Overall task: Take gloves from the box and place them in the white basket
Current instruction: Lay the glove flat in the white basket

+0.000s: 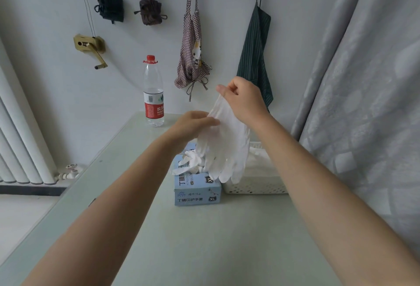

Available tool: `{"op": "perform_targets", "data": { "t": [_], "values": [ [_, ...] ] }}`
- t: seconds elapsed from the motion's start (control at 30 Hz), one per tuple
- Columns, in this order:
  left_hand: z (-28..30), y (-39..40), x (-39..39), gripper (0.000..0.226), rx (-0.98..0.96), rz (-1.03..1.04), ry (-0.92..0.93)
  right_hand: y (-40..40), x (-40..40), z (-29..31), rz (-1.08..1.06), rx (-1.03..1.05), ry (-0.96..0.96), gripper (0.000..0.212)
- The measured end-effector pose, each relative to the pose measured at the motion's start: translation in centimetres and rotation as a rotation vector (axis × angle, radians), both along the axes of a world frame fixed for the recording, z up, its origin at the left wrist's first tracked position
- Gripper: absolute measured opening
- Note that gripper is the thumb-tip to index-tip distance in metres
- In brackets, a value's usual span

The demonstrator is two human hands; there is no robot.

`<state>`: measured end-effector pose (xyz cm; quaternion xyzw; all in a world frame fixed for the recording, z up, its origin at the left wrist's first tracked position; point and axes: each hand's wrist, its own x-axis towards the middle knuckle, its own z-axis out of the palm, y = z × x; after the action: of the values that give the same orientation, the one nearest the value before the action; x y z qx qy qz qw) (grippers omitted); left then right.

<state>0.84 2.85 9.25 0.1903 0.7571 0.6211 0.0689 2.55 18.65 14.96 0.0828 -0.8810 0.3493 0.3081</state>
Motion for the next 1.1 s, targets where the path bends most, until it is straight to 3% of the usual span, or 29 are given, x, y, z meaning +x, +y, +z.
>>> {"op": "perform_targets", "data": {
  "t": [0.13, 0.27, 0.37, 0.43, 0.53, 0.67, 0.73, 0.87, 1.0, 1.1],
  "values": [
    [-0.2, -1.9, -1.2, 0.014, 0.102, 0.04, -0.072, 1.3, -0.5, 0.0, -0.032, -0.061, -0.048, 0.03],
    [0.0, -2.8, -2.2, 0.009, 0.289, 0.069, -0.141, 2.3, -1.4, -0.7, 0.063, -0.233, -0.184, 0.014],
    [0.1, -2.3, -3.1, 0.009, 0.285, 0.09, -0.155, 2.9, -2.0, -1.8, 0.028, -0.344, -0.215, 0.016],
    [-0.5, -1.5, -3.9, 0.009, 0.22, 0.154, -0.175, 3.5, -2.6, -3.2, -0.022, -0.362, -0.295, 0.019],
    [-1.9, 0.3, -5.2, 0.008, -0.045, 0.224, -0.137, 4.7, -3.3, -5.8, -0.064, -0.383, -0.458, 0.015],
    [-3.4, 3.6, -7.2, 0.005, -0.334, 0.229, -0.105, 8.0, -4.6, -9.3, -0.153, -0.268, -0.55, 0.032],
    [-3.9, 5.5, -8.1, 0.002, -0.355, 0.227, -0.111, 9.9, -4.9, -10.5, -0.193, -0.253, -0.562, 0.034],
    [-4.7, 9.5, -9.3, 0.026, -0.321, 0.159, -0.09, 14.5, -5.4, -12.4, -0.315, -0.29, -0.496, 0.034],
    [-5.7, 13.4, -9.6, 0.025, -0.431, 0.241, 0.143, 19.0, -5.0, -14.1, -0.464, -0.189, -0.457, 0.02],
    [-6.7, 15.2, -8.6, 0.018, -0.551, 0.151, 0.325, 20.4, -4.5, -15.2, -0.505, -0.057, -0.448, 0.021]
  ]
}}
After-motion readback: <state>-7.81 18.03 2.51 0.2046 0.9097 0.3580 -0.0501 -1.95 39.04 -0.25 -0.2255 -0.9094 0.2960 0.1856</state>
